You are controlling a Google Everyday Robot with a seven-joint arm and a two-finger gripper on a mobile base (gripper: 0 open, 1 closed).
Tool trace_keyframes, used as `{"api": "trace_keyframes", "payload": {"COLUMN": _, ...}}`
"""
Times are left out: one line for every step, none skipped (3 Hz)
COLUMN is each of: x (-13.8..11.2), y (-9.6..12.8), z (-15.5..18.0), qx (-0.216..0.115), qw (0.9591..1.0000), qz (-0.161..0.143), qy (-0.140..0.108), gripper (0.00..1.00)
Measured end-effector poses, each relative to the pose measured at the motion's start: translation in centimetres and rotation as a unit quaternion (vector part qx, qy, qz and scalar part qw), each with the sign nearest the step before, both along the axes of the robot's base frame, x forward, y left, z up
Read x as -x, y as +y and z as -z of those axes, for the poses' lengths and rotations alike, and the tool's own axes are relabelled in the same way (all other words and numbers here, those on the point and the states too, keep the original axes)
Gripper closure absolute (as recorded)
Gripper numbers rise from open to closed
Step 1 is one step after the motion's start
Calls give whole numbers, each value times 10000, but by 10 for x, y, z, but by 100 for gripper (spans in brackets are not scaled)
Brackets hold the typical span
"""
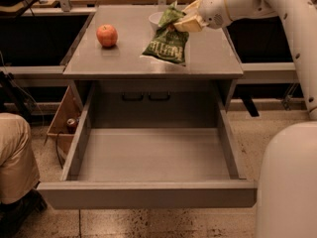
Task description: Pick green jalapeno chip bag from top drawer and place on counter
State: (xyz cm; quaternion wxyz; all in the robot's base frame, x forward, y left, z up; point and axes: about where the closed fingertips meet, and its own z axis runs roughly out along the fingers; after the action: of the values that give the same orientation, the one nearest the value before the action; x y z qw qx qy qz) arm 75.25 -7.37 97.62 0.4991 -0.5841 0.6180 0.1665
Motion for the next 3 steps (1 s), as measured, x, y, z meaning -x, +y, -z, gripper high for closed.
{"api": "trace_keyframes", "payload": {"x": -16, "y": -5, "z": 17, "qx": -68, "qw": 10000, "qz": 51, "qy": 8, "gripper": 100}}
{"api": "trace_keyframes", "payload": {"x": -33, "y": -11, "z": 33, "qx": -53, "qw": 9999, "qz": 127, "qy": -12, "gripper": 100}}
{"api": "trace_keyframes", "payload": {"x": -47, "y": -14, "z": 46, "qx": -35, "qw": 9999, "qz": 168, "qy": -22, "gripper": 100}}
